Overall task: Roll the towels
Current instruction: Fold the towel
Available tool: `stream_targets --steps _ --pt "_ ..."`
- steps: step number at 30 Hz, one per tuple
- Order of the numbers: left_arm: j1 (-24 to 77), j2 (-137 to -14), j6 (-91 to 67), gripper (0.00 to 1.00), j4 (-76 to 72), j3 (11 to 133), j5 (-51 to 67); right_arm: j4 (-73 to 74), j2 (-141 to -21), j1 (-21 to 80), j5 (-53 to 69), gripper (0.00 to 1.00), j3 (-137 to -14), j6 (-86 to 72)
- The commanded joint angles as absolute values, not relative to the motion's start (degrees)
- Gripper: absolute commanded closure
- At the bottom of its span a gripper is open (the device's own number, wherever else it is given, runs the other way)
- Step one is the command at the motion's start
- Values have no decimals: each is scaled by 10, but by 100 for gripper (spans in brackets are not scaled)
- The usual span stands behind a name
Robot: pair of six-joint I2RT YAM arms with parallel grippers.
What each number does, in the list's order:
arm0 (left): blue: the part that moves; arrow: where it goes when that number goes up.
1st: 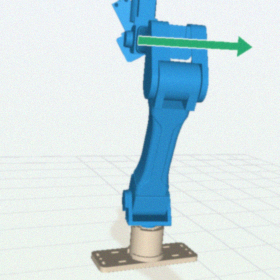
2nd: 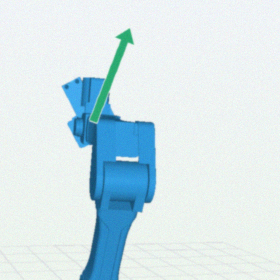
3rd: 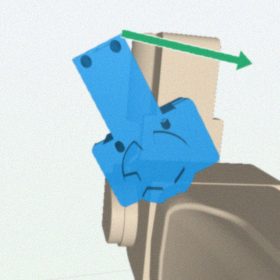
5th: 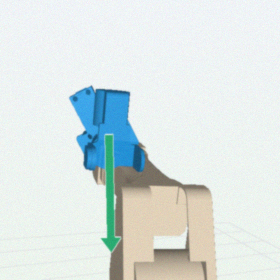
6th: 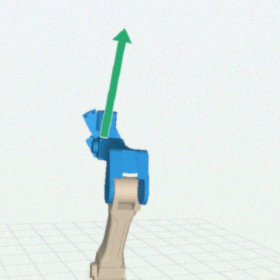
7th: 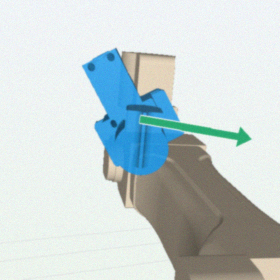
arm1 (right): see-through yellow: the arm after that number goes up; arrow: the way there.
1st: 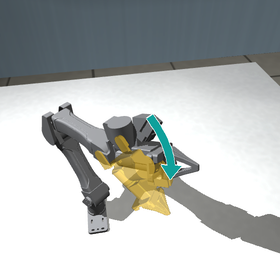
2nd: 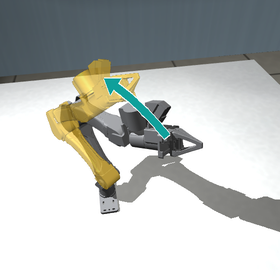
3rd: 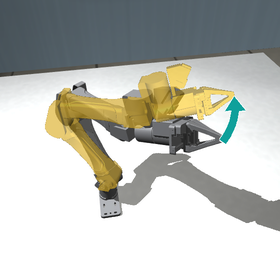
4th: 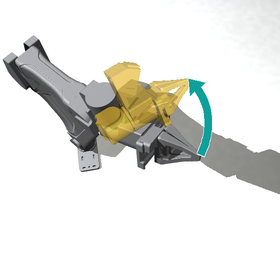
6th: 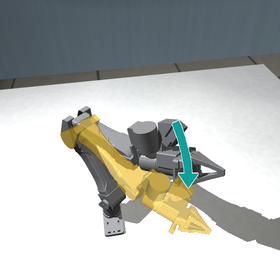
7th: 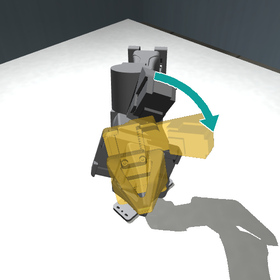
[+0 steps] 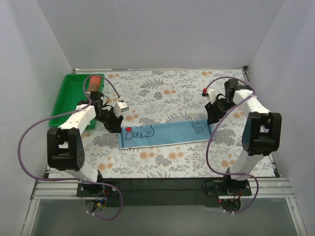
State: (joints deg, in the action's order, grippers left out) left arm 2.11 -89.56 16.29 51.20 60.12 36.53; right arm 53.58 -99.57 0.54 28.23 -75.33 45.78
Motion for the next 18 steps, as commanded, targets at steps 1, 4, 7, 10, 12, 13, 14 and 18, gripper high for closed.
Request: stream_targets --steps 1,4,7,10,12,13,14,18 --pt "23 -904 101 62 447 613 343 477 -1011 22 244 54 -765 409" --pt "23 -920 100 57 440 621 343 448 -1028 22 212 53 -780 393" --pt "23 -954 118 55 454 634 347 438 -1048 22 185 53 -796 395" --pt "23 -976 143 53 468 641 354 435 -1066 23 173 52 -802 401" --pt "23 -977 154 52 472 641 366 432 -1078 23 170 52 -801 405" --pt "23 -983 156 52 474 642 368 432 -1084 24 166 52 -799 407" --pt "23 -986 157 52 475 643 370 431 -1085 23 166 52 -797 408" --pt "23 -998 156 52 465 641 370 425 -1099 25 171 52 -795 410"
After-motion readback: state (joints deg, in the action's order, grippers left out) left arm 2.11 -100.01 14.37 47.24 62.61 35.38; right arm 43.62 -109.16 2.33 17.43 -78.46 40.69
